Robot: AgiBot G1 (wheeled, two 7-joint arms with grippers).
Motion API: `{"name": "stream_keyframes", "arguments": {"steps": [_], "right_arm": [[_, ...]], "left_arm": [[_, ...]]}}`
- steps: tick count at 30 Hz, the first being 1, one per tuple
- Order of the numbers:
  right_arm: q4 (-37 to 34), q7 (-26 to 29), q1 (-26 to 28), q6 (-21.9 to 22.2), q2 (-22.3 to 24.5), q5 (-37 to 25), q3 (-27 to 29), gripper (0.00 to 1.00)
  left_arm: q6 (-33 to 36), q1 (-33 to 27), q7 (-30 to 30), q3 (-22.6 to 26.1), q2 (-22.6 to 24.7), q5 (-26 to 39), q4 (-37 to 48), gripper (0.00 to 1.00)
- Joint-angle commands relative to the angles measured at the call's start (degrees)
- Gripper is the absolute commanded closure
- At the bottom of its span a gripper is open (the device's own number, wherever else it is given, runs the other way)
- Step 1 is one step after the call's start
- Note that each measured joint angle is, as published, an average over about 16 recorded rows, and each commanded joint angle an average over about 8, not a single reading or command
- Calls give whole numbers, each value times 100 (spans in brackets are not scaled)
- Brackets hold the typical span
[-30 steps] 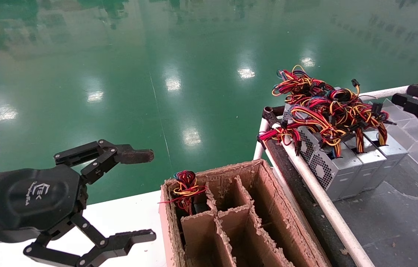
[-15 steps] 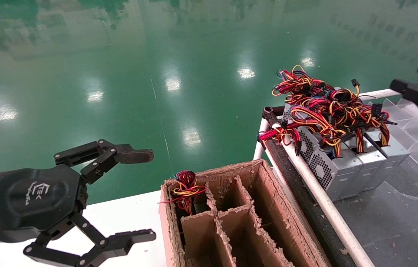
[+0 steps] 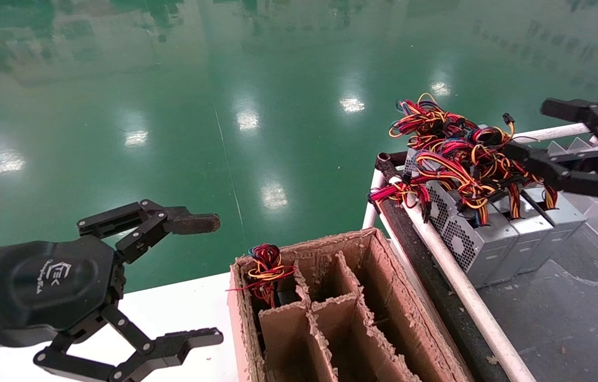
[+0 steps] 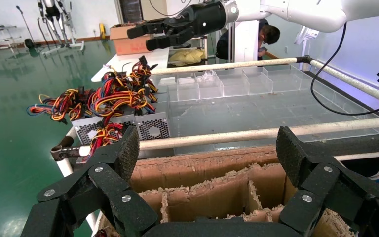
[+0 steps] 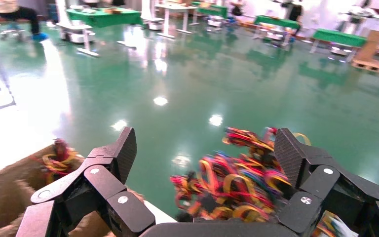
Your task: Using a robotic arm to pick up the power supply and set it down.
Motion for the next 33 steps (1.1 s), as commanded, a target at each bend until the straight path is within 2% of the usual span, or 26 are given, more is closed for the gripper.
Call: {"name": "stream_keyframes", "arguments": {"steps": [1,33], "right_arm": [[216,66,-94,-15,-4,63,-3,0],[3610,1111,-1566,-252,-60,1050,-49,0]], "left_arm": [[0,0,0,0,0,0,0,0],[-1,-1,2,3,-1,-2,0,0]]}}
